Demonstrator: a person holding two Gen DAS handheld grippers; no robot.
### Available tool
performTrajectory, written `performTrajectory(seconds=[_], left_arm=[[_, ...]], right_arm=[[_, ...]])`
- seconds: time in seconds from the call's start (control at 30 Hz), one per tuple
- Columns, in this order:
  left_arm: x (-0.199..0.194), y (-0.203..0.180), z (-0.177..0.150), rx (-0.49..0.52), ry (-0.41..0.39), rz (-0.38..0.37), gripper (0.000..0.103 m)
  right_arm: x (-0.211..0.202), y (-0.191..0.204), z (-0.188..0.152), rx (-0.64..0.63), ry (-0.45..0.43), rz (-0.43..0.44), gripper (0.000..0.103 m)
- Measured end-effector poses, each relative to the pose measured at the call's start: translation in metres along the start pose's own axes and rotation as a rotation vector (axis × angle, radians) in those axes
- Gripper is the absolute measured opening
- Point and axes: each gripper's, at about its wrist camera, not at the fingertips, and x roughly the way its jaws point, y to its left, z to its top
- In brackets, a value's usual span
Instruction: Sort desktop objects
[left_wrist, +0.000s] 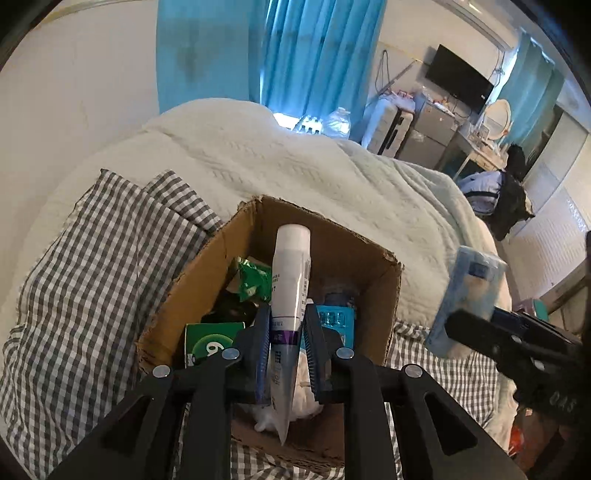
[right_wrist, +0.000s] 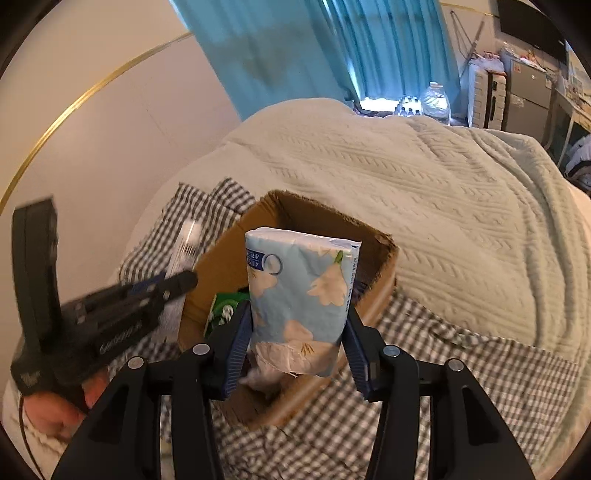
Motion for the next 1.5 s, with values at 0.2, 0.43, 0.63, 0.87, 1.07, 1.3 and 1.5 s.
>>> performTrajectory(seconds=[0.2,0.43,0.63,0.87,1.07,1.3,1.5], left_arm=[[-0.009,0.016,0.011,-0.047,-0.115,0.083,0.1],[-0.006,0.005,0.004,-0.071,-0.087,0.104,0.103],[-0.019,-0.026,-0.017,0.018,-0.109,0.179,0.103],[-0.028,-0.051,-0.061,-0.012,-0.087,0.149,0.103],[-0.034,-0.06,-0.082,-0.004,-0.112,0.168,0.103],[-0.044,-0.065,-0.092,0.014,-0.149,0.197,0.103],[-0.036,-0.07,-0.096,0.033,-0.131,0.213,0.103]], right_arm=[[-0.007,-0.006,0.007,0.029,-0.094,-0.01,0.086],[-0.021,-0.016,-0.007,0.018,-0.095,-0.122,0.096],[-0.038,-0.039,-0.037,0.023,-0.091,-0.273,0.103],[-0.055,-0.063,-0.091,0.221,-0.072,-0.321,0.103],[-0.076,-0.051,-0.109,0.159,-0.146,-0.367,0.103],[-0.077,-0.056,-0.133,0.206,-0.146,-0.363,0.103],[-0.074,-0.053,-0.142,0.209,-0.151,-0.349,0.103]])
